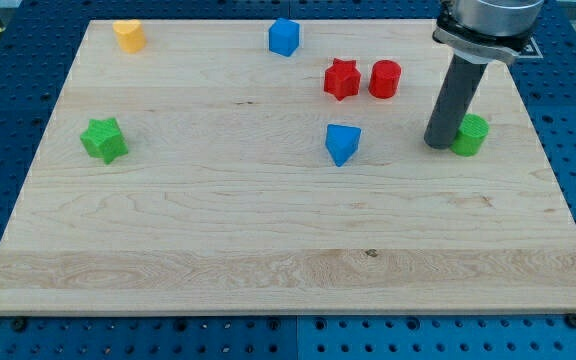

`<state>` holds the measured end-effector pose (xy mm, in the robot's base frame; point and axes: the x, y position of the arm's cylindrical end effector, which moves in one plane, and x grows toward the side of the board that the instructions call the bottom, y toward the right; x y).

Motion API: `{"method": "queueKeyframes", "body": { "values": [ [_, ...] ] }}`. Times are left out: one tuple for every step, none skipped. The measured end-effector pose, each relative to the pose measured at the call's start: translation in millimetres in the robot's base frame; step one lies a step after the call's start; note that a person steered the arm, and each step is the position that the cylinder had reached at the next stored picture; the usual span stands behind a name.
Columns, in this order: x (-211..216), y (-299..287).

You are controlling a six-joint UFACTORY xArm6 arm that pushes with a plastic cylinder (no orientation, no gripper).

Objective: Move the green circle right a bit

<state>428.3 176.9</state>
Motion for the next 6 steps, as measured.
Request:
{"method": "queueKeyframes", "body": {
  "values": [
    [0, 10],
    [0, 15],
    [0, 14],
    [-1, 4],
    [-16, 2],
    [-26, 2]
  ]
}}
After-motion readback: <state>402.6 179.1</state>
